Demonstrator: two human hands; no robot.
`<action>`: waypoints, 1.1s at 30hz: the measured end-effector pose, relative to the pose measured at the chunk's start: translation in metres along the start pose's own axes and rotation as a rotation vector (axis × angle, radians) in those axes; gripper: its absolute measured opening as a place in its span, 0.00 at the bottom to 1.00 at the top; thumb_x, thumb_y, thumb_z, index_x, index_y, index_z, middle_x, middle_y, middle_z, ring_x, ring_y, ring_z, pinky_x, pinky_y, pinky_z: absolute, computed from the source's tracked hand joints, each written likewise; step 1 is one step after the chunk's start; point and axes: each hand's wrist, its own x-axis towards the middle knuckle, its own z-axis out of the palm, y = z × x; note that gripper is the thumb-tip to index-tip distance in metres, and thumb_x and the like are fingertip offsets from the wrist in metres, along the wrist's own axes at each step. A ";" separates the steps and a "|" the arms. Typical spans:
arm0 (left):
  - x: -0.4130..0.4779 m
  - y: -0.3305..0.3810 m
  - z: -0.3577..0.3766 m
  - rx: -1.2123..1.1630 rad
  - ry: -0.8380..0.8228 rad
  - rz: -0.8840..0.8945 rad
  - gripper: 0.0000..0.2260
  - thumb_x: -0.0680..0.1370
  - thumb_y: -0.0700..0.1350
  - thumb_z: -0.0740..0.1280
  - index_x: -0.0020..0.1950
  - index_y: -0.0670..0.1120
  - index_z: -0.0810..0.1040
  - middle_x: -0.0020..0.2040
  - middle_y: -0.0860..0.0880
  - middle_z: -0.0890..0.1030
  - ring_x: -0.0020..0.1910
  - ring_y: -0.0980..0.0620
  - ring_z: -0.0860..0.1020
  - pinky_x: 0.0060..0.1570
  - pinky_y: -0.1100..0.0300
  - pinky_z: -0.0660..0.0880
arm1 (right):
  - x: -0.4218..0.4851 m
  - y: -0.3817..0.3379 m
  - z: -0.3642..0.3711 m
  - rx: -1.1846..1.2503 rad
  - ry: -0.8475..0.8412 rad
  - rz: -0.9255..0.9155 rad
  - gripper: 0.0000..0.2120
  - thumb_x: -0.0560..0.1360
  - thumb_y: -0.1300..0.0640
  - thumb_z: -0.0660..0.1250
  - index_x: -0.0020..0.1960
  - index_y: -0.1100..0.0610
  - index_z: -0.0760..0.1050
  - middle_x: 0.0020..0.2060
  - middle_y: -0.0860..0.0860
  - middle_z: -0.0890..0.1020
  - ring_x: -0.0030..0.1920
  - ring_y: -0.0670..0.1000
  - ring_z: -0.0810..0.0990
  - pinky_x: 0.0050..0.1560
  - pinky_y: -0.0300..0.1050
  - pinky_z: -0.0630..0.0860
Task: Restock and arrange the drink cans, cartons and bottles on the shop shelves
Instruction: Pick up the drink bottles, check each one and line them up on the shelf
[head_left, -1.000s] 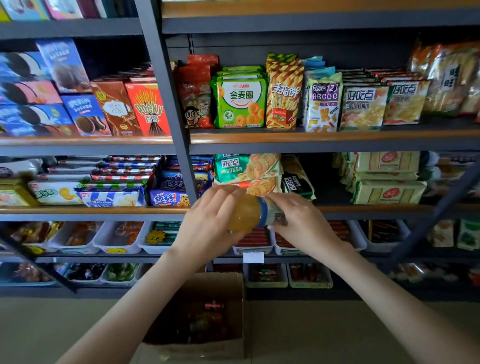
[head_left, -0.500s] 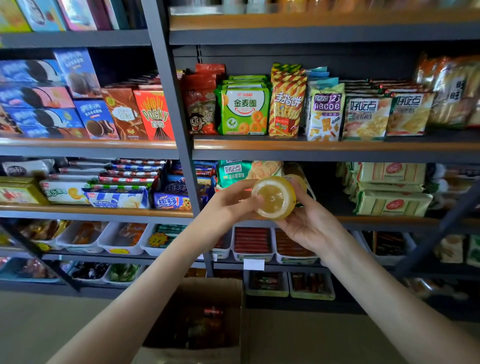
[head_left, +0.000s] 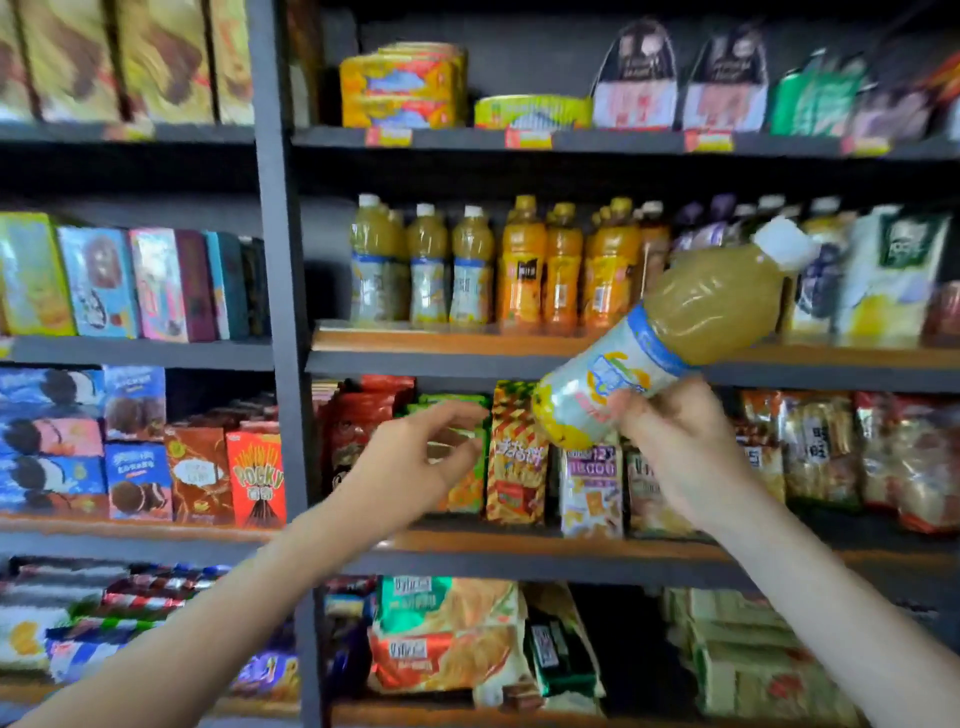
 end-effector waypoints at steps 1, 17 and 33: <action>0.014 0.001 -0.004 0.083 0.037 0.051 0.10 0.77 0.47 0.67 0.58 0.53 0.78 0.52 0.52 0.82 0.51 0.58 0.80 0.56 0.57 0.75 | 0.017 -0.007 0.000 -0.111 0.006 -0.064 0.30 0.59 0.43 0.80 0.55 0.57 0.77 0.49 0.46 0.85 0.53 0.49 0.83 0.54 0.43 0.79; 0.167 -0.096 -0.052 0.602 0.185 0.320 0.15 0.78 0.43 0.68 0.64 0.45 0.77 0.59 0.43 0.78 0.55 0.41 0.78 0.48 0.49 0.78 | 0.197 0.047 0.024 -0.870 0.043 -0.045 0.22 0.70 0.61 0.76 0.60 0.53 0.72 0.52 0.46 0.79 0.51 0.46 0.77 0.41 0.27 0.69; 0.207 -0.141 -0.084 0.733 0.247 0.075 0.19 0.80 0.49 0.62 0.71 0.50 0.69 0.64 0.44 0.73 0.60 0.42 0.73 0.54 0.49 0.75 | 0.283 0.098 0.099 -0.855 -0.180 0.276 0.21 0.71 0.55 0.75 0.59 0.56 0.71 0.56 0.51 0.81 0.56 0.52 0.80 0.54 0.50 0.79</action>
